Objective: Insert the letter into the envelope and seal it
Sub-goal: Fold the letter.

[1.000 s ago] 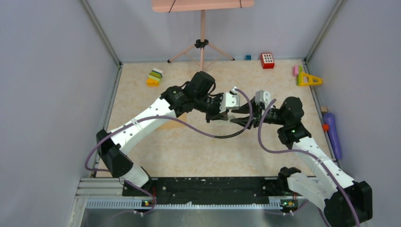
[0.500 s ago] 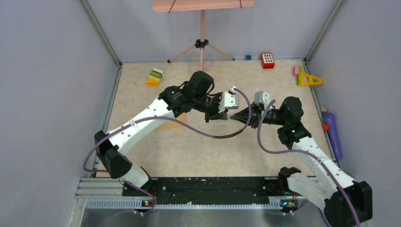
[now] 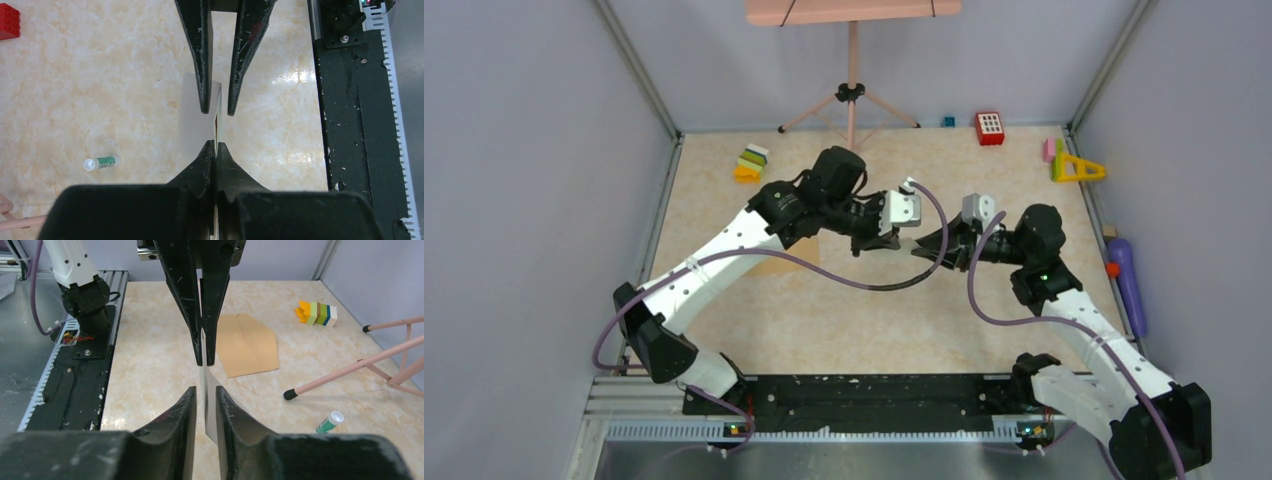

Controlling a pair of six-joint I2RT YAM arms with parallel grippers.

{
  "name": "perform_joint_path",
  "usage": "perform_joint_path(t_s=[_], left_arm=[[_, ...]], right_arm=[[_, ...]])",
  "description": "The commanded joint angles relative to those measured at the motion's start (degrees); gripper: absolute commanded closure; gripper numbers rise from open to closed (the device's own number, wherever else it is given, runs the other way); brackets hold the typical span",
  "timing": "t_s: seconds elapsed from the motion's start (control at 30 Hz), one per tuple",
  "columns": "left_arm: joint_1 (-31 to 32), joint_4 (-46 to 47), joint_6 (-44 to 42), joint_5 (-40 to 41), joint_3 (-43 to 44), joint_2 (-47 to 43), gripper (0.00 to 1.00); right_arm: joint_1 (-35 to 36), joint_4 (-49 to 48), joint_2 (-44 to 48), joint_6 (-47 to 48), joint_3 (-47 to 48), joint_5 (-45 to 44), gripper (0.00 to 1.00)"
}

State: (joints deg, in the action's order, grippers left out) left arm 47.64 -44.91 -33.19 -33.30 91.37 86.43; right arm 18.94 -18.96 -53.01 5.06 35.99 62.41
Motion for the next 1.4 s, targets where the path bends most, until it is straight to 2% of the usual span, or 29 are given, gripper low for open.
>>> perform_joint_path(t_s=[0.0, 0.07, 0.17, 0.2, 0.33, 0.43, 0.73, 0.77, 0.8, 0.9, 0.93, 1.07, 1.1, 1.17, 1.2, 1.37], left_arm=[[-0.46, 0.52, -0.22, -1.52, 1.5, -2.4, 1.0], [-0.71, 0.44, -0.21, -1.79, 1.53, -2.62, 1.0], [-1.03, 0.43, -0.09, -2.11, 1.66, -2.98, 1.0], [-1.19, 0.43, -0.1, -2.19, 1.7, -3.14, 1.0], [-1.67, 0.43, -0.04, -2.37, 1.76, -3.78, 1.0], [-2.06, 0.39, -0.05, -2.83, 1.79, -4.37, 1.0], [-3.02, -0.36, -0.35, -5.82, 1.86, -5.63, 1.0], [-3.07, -0.64, -0.39, -6.2, 1.95, -5.78, 1.0], [-3.15, -0.76, -0.45, -6.63, 1.97, -5.97, 1.0], [-3.46, -0.97, -0.58, -7.15, 2.1, -6.47, 1.0], [-3.57, -1.05, -0.64, -7.34, 2.1, -6.6, 1.0], [-4.09, -1.4, -0.8, -7.85, 2.32, -6.97, 1.0], [-4.13, -1.55, -0.85, -7.88, 2.4, -7.05, 1.0], [-4.29, -1.72, -1.03, -7.88, 2.51, -7.32, 1.0], [-4.43, -1.82, -1.03, -7.87, 2.62, -7.37, 1.0], [-5.08, -2.3, -1.37, -8.29, 3.11, -8.17, 1.0]], right_arm=[[-0.65, -0.9, 0.44, 1.13, 0.49, 0.71, 0.85], [-0.61, -0.9, 0.44, 1.14, 0.49, 0.85, 0.97], [-0.65, -0.86, 0.42, 1.18, 0.49, 1.0, 0.99], [-0.7, -0.79, 0.43, 1.25, 0.49, 1.04, 0.98], [-0.83, -0.69, 0.4, 1.5, 0.4, 0.99, 0.7], [-0.75, -0.6, 0.45, 1.83, 0.27, 1.0, 0.57], [-0.87, -0.09, 0.11, 3.47, -0.03, 0.66, 0.55], [-0.91, 0.03, 0.06, 3.69, -0.03, 0.68, 0.58], [-0.86, 0.18, 0.08, 3.87, -0.04, 0.74, 0.65], [-0.88, 0.32, -0.03, 4.11, -0.03, 1.07, 0.97], [-0.85, 0.39, 0.01, 4.28, -0.02, 1.29, 1.0], [-0.89, 1.13, -0.03, 5.05, 0.04, 1.95, 1.0], [-0.86, 1.43, 0.03, 5.27, 0.17, 2.05, 0.96], [-0.9, 2.15, 0.1, 5.94, 0.31, 1.89, 0.76], [-0.86, 2.52, 0.04, 6.34, 0.31, 1.78, 0.7], [-1.22, 4.09, -0.18, 8.64, 0.31, 1.29, 0.64]])
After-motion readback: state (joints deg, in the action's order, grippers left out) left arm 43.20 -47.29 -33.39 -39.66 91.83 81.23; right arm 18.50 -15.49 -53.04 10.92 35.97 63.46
